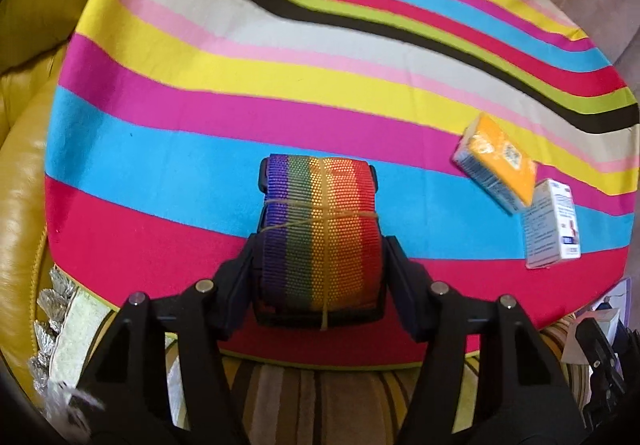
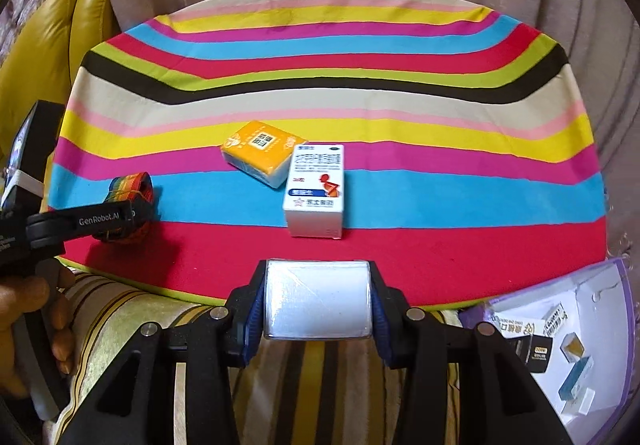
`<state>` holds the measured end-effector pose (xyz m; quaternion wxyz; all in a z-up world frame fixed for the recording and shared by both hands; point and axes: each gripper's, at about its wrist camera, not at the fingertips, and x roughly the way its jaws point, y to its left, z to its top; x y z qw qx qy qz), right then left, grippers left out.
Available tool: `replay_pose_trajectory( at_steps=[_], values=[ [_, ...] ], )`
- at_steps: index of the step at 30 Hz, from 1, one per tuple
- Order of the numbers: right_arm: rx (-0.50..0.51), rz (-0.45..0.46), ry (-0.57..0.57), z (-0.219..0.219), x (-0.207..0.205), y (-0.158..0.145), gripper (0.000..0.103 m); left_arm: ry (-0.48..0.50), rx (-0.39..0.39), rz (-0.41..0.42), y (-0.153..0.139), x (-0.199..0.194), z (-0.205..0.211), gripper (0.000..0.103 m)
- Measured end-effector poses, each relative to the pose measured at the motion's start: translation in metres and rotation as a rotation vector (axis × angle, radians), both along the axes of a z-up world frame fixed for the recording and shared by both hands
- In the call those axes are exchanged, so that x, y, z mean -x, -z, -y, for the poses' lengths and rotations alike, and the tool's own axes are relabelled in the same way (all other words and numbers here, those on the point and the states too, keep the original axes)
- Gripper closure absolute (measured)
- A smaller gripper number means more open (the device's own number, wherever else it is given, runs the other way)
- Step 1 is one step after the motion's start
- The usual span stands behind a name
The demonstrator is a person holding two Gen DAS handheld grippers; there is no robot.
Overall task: Organize objects
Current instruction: 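Carry the rainbow strap and white cube into the purple-rimmed box and release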
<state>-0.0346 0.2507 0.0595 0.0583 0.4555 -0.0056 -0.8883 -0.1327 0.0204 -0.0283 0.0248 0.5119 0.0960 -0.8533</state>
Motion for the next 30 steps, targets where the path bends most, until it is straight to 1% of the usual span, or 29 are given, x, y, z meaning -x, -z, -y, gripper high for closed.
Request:
replay_pose_trajectory(
  at_steps=[2, 5, 6, 8, 14, 22, 25, 27, 30],
  values=[
    [0.009, -0.004, 0.010, -0.004, -0.003, -0.001, 0.057, 0.018, -0.029, -0.035, -0.010, -0.006, -0.005, 0.040],
    [0.025, -0.004, 0.028, -0.012, -0.007, -0.002, 0.057, 0.049, -0.089, -0.057, -0.019, -0.018, -0.015, 0.040],
    [0.028, -0.005, 0.038, -0.015, -0.009, -0.003, 0.057, 0.074, -0.115, -0.069, -0.023, -0.024, -0.024, 0.040],
    [0.033, -0.009, 0.051, -0.021, -0.013, -0.004, 0.057, 0.111, -0.133, -0.090, -0.030, -0.033, -0.037, 0.040],
    [0.052, -0.014, 0.092, -0.040, -0.025, -0.008, 0.057, 0.207, -0.160, -0.120, -0.046, -0.051, -0.076, 0.040],
    [0.084, -0.021, 0.165, -0.078, -0.042, -0.014, 0.057, 0.336, -0.182, -0.109, -0.054, -0.069, -0.129, 0.040],
    [0.076, -0.021, 0.214, -0.101, -0.052, -0.016, 0.057, 0.389, -0.196, -0.100, -0.056, -0.078, -0.150, 0.040],
    [0.070, -0.020, 0.248, -0.116, -0.059, -0.016, 0.057, 0.435, -0.192, -0.103, -0.058, -0.085, -0.166, 0.040],
    [0.063, -0.007, 0.329, -0.148, -0.071, -0.011, 0.057, 0.479, -0.186, -0.103, -0.059, -0.091, -0.187, 0.040]
  ],
)
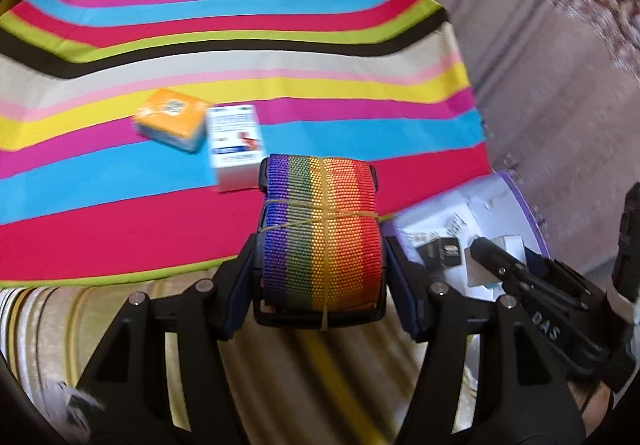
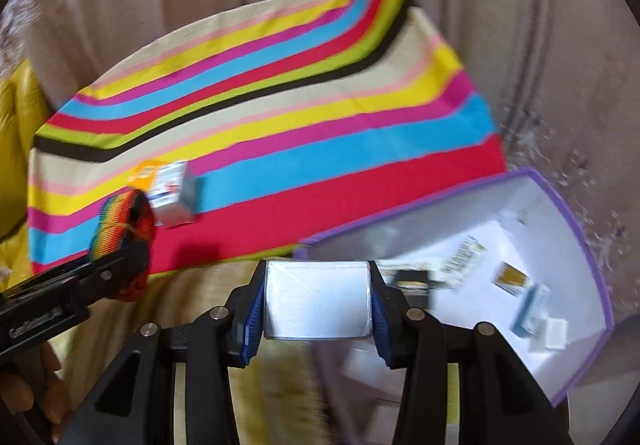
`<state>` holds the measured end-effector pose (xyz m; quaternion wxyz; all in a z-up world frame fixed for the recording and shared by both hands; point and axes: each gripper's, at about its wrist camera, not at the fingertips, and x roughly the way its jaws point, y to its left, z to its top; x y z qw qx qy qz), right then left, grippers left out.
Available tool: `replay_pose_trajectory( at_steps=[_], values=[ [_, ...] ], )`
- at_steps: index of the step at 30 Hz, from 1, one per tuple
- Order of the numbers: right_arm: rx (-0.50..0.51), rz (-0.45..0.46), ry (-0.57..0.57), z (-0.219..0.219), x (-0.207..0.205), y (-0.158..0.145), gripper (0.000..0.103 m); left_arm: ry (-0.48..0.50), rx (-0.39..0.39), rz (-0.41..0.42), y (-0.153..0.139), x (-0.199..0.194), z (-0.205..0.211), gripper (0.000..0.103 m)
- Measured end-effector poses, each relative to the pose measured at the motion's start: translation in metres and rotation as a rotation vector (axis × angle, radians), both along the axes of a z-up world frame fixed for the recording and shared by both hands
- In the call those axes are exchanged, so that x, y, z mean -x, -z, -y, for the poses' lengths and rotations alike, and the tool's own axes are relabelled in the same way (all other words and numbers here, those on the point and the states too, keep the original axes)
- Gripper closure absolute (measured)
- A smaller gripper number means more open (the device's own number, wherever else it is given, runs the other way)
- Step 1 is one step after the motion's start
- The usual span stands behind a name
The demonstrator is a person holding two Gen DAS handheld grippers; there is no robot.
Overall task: Organize objects
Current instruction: 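Carry the rainbow strap and white cube into the purple-rimmed box and release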
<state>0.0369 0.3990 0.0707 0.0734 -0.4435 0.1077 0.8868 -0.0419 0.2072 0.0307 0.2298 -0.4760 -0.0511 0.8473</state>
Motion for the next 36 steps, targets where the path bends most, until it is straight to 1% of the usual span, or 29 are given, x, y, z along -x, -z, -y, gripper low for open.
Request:
replay_pose_trajectory(
  at_steps=[5, 8, 12, 19, 23, 24, 25, 27, 29, 32, 35, 36],
  values=[
    [-0.007, 0.029, 0.103, -0.041, -0.019, 0.008, 0.057, 0.083, 0.002, -0.007, 0.001, -0.005, -0.031, 0.040],
    [-0.019, 0.043, 0.156, -0.061, -0.030, 0.011, 0.057, 0.151, 0.000, -0.010, 0.001, -0.011, -0.055, 0.040],
    [-0.030, 0.057, 0.211, -0.086, -0.038, 0.015, 0.057, 0.231, -0.004, 0.007, 0.003, -0.016, -0.085, 0.040],
    [-0.052, 0.075, 0.285, -0.112, -0.048, 0.019, 0.057, 0.350, -0.028, 0.033, 0.009, -0.021, -0.135, 0.040],
    [-0.054, 0.075, 0.314, -0.120, -0.053, 0.018, 0.057, 0.415, -0.082, 0.052, 0.010, -0.025, -0.151, 0.039],
    [-0.051, 0.076, 0.317, -0.122, -0.053, 0.018, 0.057, 0.430, -0.088, 0.053, 0.010, -0.026, -0.155, 0.037],
    [-0.047, 0.077, 0.321, -0.124, -0.053, 0.019, 0.057, 0.439, -0.090, 0.056, 0.010, -0.027, -0.157, 0.032],
    [-0.041, 0.080, 0.332, -0.126, -0.055, 0.019, 0.053, 0.432, -0.091, 0.053, 0.009, -0.027, -0.156, 0.028],
    [-0.041, 0.081, 0.338, -0.125, -0.056, 0.020, 0.046, 0.411, -0.103, 0.062, 0.009, -0.024, -0.152, 0.028],
    [-0.035, 0.081, 0.328, -0.123, -0.056, 0.020, 0.040, 0.374, -0.119, 0.074, 0.009, -0.018, -0.145, 0.027],
    [-0.030, 0.079, 0.316, -0.119, -0.055, 0.019, 0.034, 0.347, -0.120, 0.075, 0.009, -0.016, -0.136, 0.027],
    [-0.029, 0.078, 0.313, -0.118, -0.054, 0.019, 0.033, 0.335, -0.117, 0.076, 0.010, -0.014, -0.134, 0.027]
  ],
)
